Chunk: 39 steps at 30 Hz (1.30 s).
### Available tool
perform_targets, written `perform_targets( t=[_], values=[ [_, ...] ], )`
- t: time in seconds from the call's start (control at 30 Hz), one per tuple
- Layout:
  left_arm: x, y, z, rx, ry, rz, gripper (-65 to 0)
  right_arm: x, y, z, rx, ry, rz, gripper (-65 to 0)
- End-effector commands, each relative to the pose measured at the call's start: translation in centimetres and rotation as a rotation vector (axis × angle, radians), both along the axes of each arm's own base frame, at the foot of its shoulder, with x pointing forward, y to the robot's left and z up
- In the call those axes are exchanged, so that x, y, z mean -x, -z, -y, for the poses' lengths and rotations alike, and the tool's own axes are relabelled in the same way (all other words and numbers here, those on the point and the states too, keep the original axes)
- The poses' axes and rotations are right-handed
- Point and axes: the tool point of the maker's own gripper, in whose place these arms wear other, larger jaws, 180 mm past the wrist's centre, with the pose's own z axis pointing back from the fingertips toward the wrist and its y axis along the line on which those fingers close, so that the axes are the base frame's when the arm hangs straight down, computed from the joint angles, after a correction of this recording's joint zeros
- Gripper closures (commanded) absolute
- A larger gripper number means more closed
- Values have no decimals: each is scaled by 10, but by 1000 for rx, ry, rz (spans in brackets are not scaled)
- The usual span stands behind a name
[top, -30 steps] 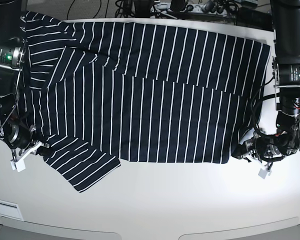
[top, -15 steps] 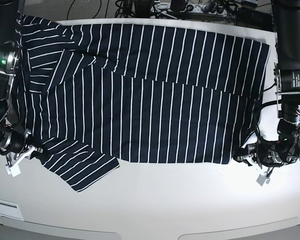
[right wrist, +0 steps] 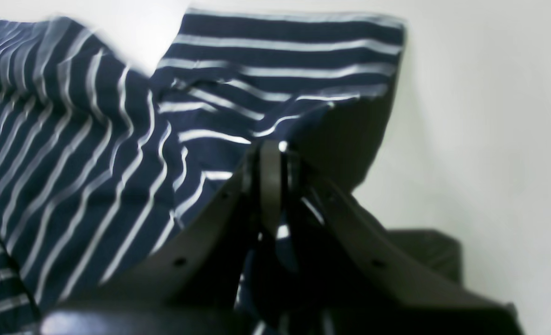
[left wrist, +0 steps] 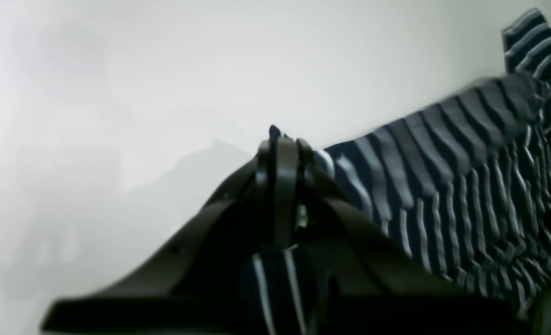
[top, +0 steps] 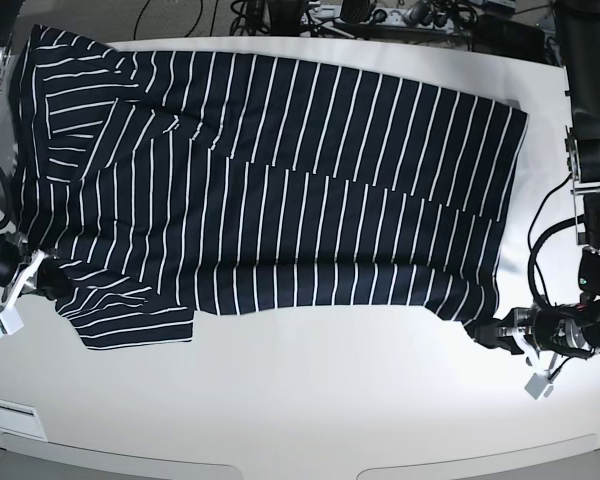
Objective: Fold the T-shirt properly
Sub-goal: 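Lift the hem with both grippers and fold it over onto the collar edge, then open both grippers and withdraw them from the folded hem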
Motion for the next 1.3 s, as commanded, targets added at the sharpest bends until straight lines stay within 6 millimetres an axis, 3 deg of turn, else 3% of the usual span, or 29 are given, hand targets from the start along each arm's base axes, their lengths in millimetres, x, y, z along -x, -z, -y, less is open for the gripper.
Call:
perform_targets(
  t=[0.0,0.17,0.33,0.53,0.7,1.0,1.27],
  values=[
    [-10,-28,-8,13,-2,69,0,-5,-20,11,19,5,48,0],
    [-3,-41,-43,7,-57,81,0,13,-11,31,72,17,-2,0],
    [5,-50,-69,-8,-97,85,0,16,-22,45,84,25,1,0],
    [26,-51,-69,88,-76,29,0,35,-20,39,29,-17,-115,0],
    [47,-39,-63,159,-50,-36,0,47,-19,34,-4,-49,-180,0],
    [79,-8,-76,150,-66,-125,0,72,4,41,47,-57,-290,0],
    [109,27,-76,149,-76,-224,0,81,13,43,62,-62,-331,0]
  ],
)
